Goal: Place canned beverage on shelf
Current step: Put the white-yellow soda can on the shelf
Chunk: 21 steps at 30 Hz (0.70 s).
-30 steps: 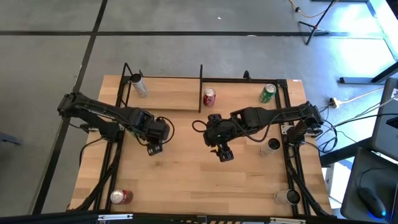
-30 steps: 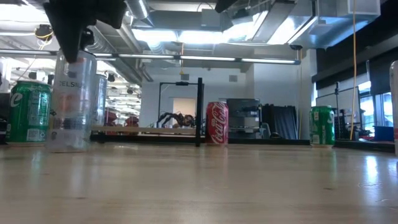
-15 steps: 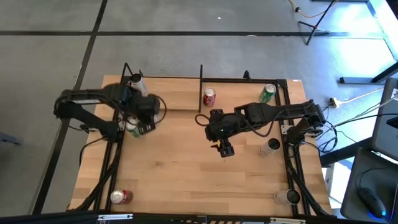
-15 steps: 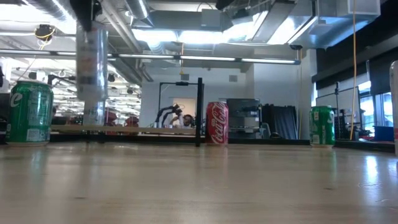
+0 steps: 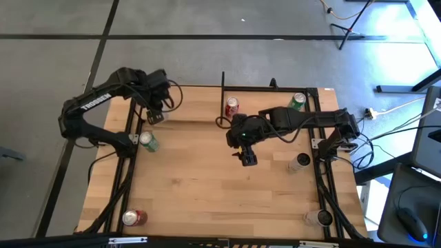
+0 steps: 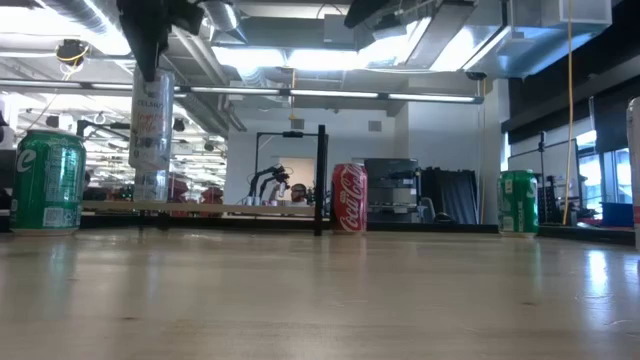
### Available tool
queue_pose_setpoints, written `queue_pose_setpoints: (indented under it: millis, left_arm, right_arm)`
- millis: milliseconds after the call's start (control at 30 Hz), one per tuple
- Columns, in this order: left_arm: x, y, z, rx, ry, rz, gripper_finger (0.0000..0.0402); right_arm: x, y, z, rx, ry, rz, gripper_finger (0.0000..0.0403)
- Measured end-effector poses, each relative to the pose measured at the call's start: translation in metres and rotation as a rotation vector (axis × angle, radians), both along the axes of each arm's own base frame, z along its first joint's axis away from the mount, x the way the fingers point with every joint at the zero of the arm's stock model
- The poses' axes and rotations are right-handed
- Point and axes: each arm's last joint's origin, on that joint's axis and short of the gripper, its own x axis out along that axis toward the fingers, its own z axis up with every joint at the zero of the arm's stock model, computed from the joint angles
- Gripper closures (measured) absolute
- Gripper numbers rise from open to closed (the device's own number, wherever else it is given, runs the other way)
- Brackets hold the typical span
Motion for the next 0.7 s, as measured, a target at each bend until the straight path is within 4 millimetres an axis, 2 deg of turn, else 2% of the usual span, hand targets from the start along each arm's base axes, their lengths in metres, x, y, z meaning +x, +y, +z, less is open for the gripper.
queue_pose_setpoints:
  millis: [133, 333, 700]
  left_arm:
    - [-0.013, 0.011, 0.0, -0.013, -0.002, 0.007, 0.0188]
    - [-0.026, 0.024, -0.017, -0.043, 0.037, 0.019, 0.0189]
    - [-0.041, 0.047, -0.035, -0.048, 0.041, 0.065, 0.0189]
  right_arm:
    - [0.001, -0.006, 0.0, 0.0, -0.001, -0.01, 0.0082]
    - [0.003, -0.015, 0.001, -0.003, -0.021, -0.008, 0.0082]
    - [0.007, -0.026, 0.003, 0.03, -0.062, 0.032, 0.0082]
